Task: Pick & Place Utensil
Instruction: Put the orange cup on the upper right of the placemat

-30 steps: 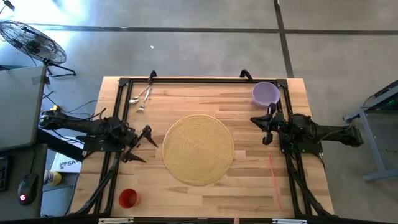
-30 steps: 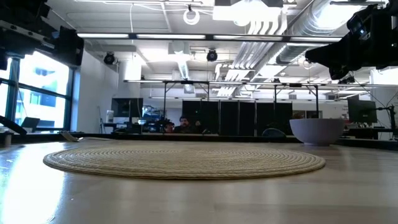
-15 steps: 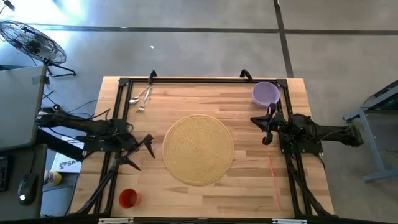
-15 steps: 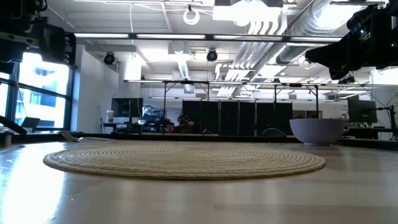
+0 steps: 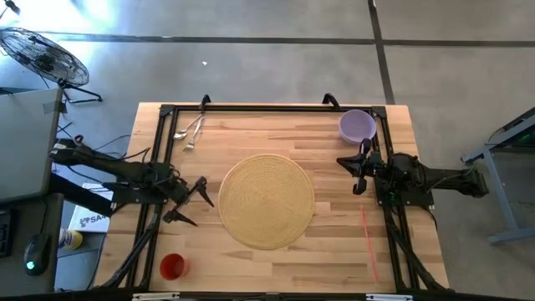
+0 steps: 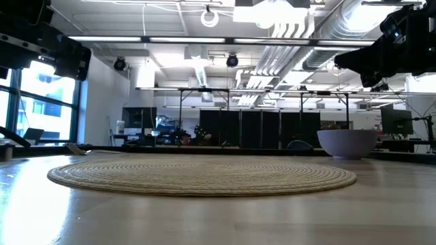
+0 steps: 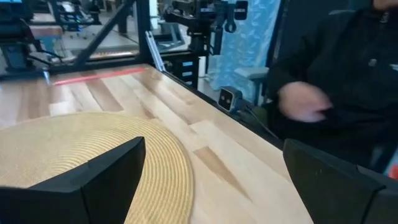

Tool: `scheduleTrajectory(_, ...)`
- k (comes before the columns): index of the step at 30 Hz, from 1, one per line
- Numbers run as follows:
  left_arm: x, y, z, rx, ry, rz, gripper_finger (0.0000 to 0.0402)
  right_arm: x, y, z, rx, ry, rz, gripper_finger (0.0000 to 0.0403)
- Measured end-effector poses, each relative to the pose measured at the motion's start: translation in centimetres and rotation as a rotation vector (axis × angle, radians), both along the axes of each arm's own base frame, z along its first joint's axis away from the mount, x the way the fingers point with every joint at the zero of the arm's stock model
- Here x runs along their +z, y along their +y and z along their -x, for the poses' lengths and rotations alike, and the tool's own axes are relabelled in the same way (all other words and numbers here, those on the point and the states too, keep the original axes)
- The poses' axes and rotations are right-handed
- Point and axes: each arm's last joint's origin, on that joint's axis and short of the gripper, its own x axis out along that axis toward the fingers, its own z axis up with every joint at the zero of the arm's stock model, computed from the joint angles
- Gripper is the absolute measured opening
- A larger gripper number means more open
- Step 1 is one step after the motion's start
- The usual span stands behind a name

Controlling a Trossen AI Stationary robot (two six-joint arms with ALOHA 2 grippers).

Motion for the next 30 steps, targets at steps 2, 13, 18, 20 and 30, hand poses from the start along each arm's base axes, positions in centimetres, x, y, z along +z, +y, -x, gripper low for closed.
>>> scheduleTrajectory(2, 0.1, -0.5, 0.0, 0.017, -0.012, -0.005, 0.0376, 0.0, 0.0, 0.0, 0.000, 0.000, 0.000, 0.0012)
scheduleTrajectory(13, -0.5, -3.0, 0.4, -0.073, -0.024, -0.086, 0.0376, 0.0, 0.0, 0.0, 0.000, 0.000, 0.000, 0.0012)
scheduleTrajectory(18, -0.9, -3.4, 0.7, -0.113, 0.004, -0.112, 0.0376, 0.0, 0.0, 0.0, 0.000, 0.000, 0.000, 0.0012)
scheduleTrajectory(20, -1.2, -3.3, 0.7, -0.119, 0.033, -0.119, 0.0376, 0.0, 0.0, 0.0, 0.000, 0.000, 0.000, 0.0012)
scheduleTrajectory(30, -1.7, -3.6, 1.2, -0.297, 0.088, -0.119, 0.0376, 0.0, 0.0, 0.0, 0.000, 0.000, 0.000, 0.0012)
